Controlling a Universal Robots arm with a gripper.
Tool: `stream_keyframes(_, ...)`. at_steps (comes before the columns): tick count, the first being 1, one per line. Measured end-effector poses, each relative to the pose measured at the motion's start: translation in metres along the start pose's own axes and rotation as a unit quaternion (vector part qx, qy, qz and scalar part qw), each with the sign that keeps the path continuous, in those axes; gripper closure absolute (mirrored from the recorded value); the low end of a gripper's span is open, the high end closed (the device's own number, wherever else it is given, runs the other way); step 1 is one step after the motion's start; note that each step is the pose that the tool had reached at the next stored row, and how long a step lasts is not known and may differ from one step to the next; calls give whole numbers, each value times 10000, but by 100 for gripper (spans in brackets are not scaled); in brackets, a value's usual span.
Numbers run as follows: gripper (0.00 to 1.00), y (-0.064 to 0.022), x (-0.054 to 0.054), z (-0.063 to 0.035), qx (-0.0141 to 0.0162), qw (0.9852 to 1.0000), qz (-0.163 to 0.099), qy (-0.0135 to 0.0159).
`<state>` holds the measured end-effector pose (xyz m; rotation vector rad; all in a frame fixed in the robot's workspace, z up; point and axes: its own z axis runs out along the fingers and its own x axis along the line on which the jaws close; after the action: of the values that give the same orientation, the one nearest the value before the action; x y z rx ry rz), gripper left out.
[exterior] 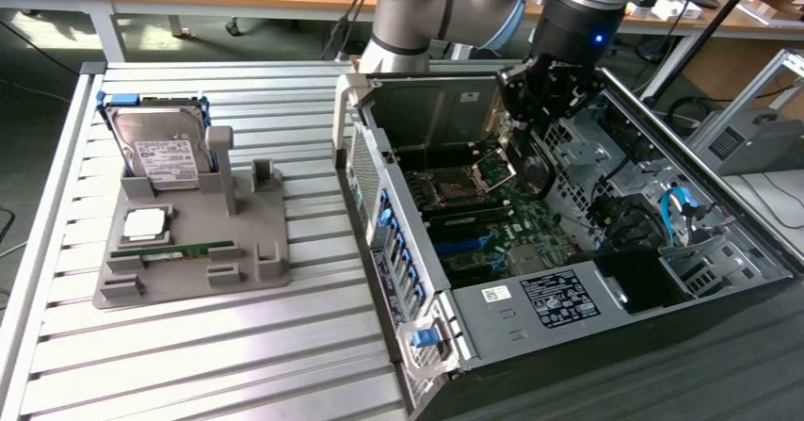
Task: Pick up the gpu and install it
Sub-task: 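Pick up the gpu and move the gpu toward the slot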
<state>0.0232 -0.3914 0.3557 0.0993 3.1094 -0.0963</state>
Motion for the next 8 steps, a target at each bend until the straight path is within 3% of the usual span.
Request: stream_keyframes(8,73,3,1,42,16,10000,0,-1)
